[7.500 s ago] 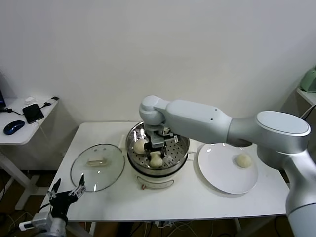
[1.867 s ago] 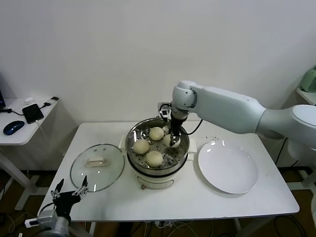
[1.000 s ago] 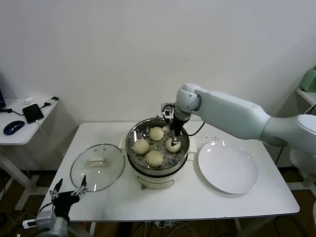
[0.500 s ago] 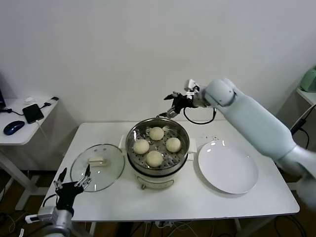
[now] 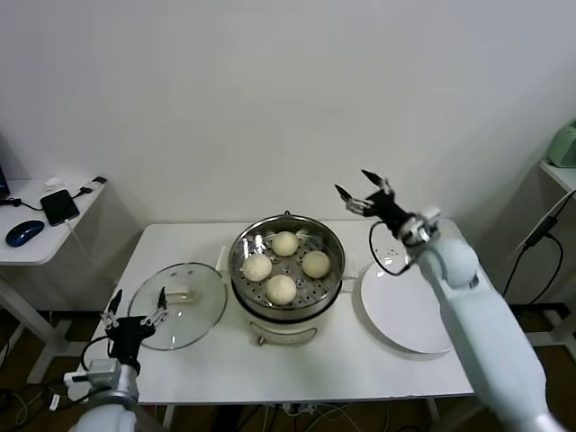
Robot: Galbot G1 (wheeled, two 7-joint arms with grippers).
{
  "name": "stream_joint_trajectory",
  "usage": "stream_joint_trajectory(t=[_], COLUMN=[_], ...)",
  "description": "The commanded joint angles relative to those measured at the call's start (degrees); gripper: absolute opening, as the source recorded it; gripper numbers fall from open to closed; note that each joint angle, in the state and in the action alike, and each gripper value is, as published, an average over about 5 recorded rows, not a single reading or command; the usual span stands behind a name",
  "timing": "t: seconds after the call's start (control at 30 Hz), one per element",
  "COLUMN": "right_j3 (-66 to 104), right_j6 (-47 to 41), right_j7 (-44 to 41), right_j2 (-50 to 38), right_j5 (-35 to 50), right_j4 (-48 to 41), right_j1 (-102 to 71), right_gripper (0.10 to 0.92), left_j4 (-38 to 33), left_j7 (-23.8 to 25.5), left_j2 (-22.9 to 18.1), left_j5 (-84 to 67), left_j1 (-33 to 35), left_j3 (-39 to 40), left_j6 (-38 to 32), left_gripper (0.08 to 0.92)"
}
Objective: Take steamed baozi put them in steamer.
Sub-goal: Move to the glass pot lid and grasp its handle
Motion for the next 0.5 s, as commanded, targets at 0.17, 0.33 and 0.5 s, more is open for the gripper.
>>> stream_joint_trajectory(t=[0.17,0.33,0.5], right_j3=[13.43,13.04,12.51], right_j6=[10.57,11.13,11.07], right_j7=[8.95,8.95,8.66], right_j2=[4.2,4.11,4.12], right_j5=[5.73,5.87,5.68], right_j4=[5.55,5.85,6.06], right_j1=[-26.38,-27.3,-27.49], right_gripper=[0.823,0.823,0.823], left_j4=[9.35,14.57,21.73], left_j7=[-10.87,-8.47,-9.27], left_j2=[10.65,14.21,14.55], left_j5=[65.75,70.1,72.01], left_j1=[-1.75,-5.18,-9.04], left_j3=[4.26,6.9,7.93], left_j6=[-14.11,-14.98,-11.43], left_gripper=[0.823,0.823,0.823])
